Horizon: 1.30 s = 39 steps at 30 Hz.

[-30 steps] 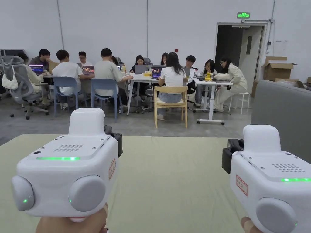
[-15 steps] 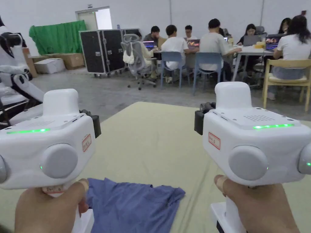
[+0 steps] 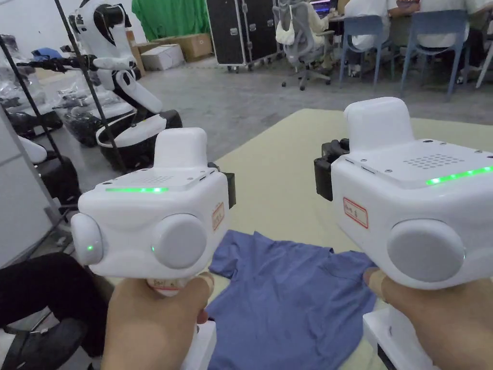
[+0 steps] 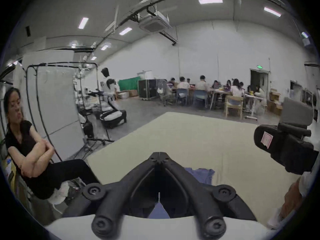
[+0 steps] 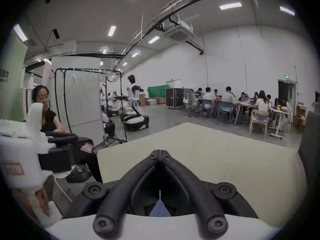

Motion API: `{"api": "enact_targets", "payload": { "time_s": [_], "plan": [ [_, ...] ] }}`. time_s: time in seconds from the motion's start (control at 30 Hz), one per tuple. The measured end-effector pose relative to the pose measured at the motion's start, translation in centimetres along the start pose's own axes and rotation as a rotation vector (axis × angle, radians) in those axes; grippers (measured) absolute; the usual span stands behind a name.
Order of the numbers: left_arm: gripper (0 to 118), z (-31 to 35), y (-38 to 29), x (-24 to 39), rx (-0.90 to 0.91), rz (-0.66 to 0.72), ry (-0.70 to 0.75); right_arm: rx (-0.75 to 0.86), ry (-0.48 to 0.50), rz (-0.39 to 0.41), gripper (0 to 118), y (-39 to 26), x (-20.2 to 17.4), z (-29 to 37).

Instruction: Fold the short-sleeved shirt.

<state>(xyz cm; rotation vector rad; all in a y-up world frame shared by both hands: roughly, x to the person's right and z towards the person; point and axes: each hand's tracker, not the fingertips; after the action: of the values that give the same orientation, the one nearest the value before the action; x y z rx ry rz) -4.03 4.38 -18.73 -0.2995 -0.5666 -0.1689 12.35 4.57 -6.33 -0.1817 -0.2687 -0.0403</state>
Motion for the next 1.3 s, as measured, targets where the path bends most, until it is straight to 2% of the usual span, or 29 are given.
{"api": "enact_targets", "payload": {
  "time_s": [0.2,0.33,0.5,0.53,0.57,0.6,0.63,0.67,0.77,1.03,1.07,1.1,1.13,1.17,1.2,1.27,1.3],
  "plan": [
    [0,-10.5,-4.7,5.3,-0.219,-0.051,-0.157,-0.101,-0.08,0.024,2,-3.0,3.3,-2.2],
    [0,-19.9,-10.6,9.3,-0.494,-0.089,-0.301,-0.176,-0.162,0.026,2,-5.2,6.8,-3.9],
    [0,-26.9,-16.6,12.6,-0.664,-0.16,-0.299,-0.264,-0.222,-0.015,2,-8.2,10.2,-5.9],
    [8,-27.9,-17.3,13.0,-0.701,-0.145,-0.295,-0.28,-0.225,-0.024,2,-8.7,10.7,-6.3],
    [65,-28.7,-17.9,13.2,-0.72,-0.121,-0.289,-0.29,-0.224,-0.028,2,-9.1,11.1,-6.6],
    [113,-29.1,-18.5,13.1,-0.724,-0.093,-0.264,-0.299,-0.227,-0.031,2,-9.4,11.4,-6.9],
    [118,-29.9,-19.2,13.4,-0.752,-0.12,-0.233,-0.307,-0.228,-0.031,2,-9.8,11.7,-7.1],
    [118,-30.7,-19.9,13.9,-0.812,-0.155,-0.215,-0.311,-0.229,-0.03,2,-10.1,11.9,-7.2],
    [118,-30.8,-20.6,14.3,-0.707,-0.133,-0.295,-0.327,-0.227,-0.025,2,-10.9,12.4,-7.4],
    [118,-33.7,-23.0,16.9,-0.842,-0.277,-0.266,-0.355,-0.232,-0.04,2,-11.8,13.5,-7.6],
    [115,-33.6,-22.9,16.5,-0.825,-0.252,-0.286,-0.356,-0.234,-0.041,2,-11.9,13.5,-7.5],
    [93,-33.2,-22.4,16.0,-0.781,-0.186,-0.314,-0.356,-0.235,-0.042,2,-11.9,13.7,-7.3],
    [58,-32.8,-21.2,15.1,-0.731,-0.153,-0.302,-0.355,-0.238,-0.041,2,-11.9,13.8,-7.0],
    [3,-32.6,-20.4,14.4,-0.705,-0.129,-0.279,-0.353,-0.244,-0.041,2,-11.9,14.0,-6.7],
    [3,-32.6,-19.7,13.5,-0.705,-0.092,-0.256,-0.35,-0.251,-0.041,2,-11.9,14.1,-6.4],
    [3,-32.5,-18.1,10.9,-0.738,0.074,-0.321,-0.345,-0.267,-0.061,2,-11.7,14.6,-5.8],
    [3,-32.3,-17.2,10.1,-0.752,0.111,-0.332,-0.34,-0.271,-0.079,2,-11.5,14.9,-5.4]
  ]
}}
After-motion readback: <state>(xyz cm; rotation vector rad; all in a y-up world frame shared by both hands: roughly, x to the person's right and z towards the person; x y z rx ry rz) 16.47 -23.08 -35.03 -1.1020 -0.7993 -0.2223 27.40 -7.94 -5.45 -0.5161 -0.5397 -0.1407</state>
